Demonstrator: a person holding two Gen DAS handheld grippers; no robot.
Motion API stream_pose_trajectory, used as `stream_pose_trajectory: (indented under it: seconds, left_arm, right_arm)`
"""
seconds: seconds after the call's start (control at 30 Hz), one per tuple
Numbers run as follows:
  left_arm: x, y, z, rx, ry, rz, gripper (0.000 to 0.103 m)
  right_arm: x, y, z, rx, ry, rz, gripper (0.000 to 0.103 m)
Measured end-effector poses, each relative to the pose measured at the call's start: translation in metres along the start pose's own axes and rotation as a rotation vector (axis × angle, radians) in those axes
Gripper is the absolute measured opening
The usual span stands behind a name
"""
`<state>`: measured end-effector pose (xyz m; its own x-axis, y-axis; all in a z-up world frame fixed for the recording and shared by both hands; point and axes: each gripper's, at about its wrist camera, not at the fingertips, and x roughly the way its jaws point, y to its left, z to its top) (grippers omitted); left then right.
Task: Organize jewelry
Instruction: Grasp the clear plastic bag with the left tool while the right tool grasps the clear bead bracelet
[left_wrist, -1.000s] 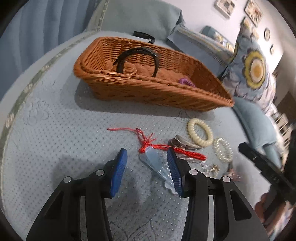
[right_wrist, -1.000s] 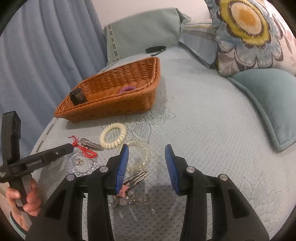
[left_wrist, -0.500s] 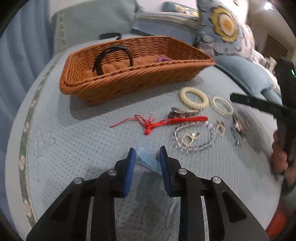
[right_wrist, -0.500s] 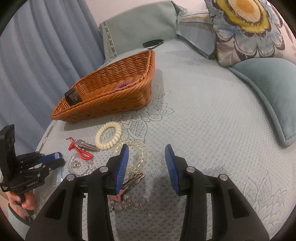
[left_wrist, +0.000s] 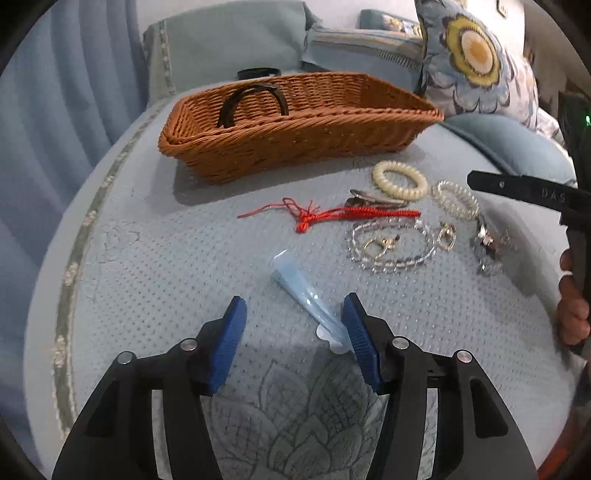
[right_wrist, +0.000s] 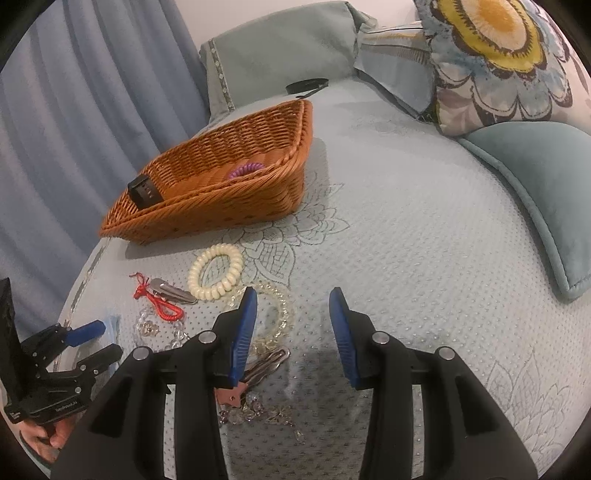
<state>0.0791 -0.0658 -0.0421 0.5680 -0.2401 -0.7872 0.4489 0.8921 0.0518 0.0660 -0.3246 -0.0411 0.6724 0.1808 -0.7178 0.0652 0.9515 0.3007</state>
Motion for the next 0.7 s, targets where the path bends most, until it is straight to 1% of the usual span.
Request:
stream_pose_trajectory:
  seconds: [0.03,0.1,0.2,0.27,0.3,0.37,0.4,0.43,0.47,0.5,0.53,0.6,0.7]
  left_arm:
    - [-0.002,0.002,-0.001,0.001,0.004,0.000,0.048]
    - [-0.006,0.008,-0.006,-0.006,0.009,-0.002,0.044]
    - [-0.009,0.019,-0.010,-0.032,0.010,-0.023,0.043]
    - [-0.010,0.025,-0.011,-0.058,0.007,-0.051,0.042]
    - [-0.010,0.026,-0.011,-0.073,0.006,-0.067,0.043]
    - [-0.009,0.025,-0.010,-0.085,0.000,-0.079,0.047]
    - [-0.008,0.023,-0.010,-0.084,-0.003,-0.076,0.048]
    - [-0.006,0.019,-0.010,-0.079,-0.007,-0.058,0.048]
    - [-0.005,0.016,-0.011,-0.071,-0.012,-0.037,0.047]
    - [-0.004,0.012,-0.011,-0.057,-0.018,-0.013,0.039]
    - [-0.004,0.008,-0.011,-0.040,-0.028,0.004,0.026]
    - [-0.006,0.004,-0.011,-0.028,-0.041,0.007,0.009]
    - [-0.008,0.007,-0.013,-0.045,-0.062,-0.007,0.008]
  right_arm:
    - [0.002,0.001,0.000,-0.007,0.007,-0.003,0.037]
    - [0.006,0.004,0.000,-0.019,0.023,-0.016,0.037]
    - [0.012,0.010,0.001,-0.050,0.037,-0.042,0.037]
    - [0.014,0.013,0.001,-0.065,0.042,-0.056,0.036]
    - [0.015,0.014,0.001,-0.071,0.046,-0.061,0.032]
    - [0.018,0.016,0.001,-0.085,0.055,-0.076,0.030]
    - [0.019,0.017,0.000,-0.091,0.056,-0.083,0.026]
    - [0.019,0.019,0.000,-0.100,0.056,-0.092,0.018]
    - [0.020,0.020,0.000,-0.108,0.057,-0.100,0.014]
    - [0.020,0.022,-0.001,-0.120,0.058,-0.104,0.008]
    - [0.019,0.024,-0.002,-0.129,0.055,-0.105,0.008]
    - [0.017,0.027,-0.003,-0.144,0.040,-0.102,0.008]
    - [0.012,0.027,-0.004,-0.144,0.021,-0.080,0.007]
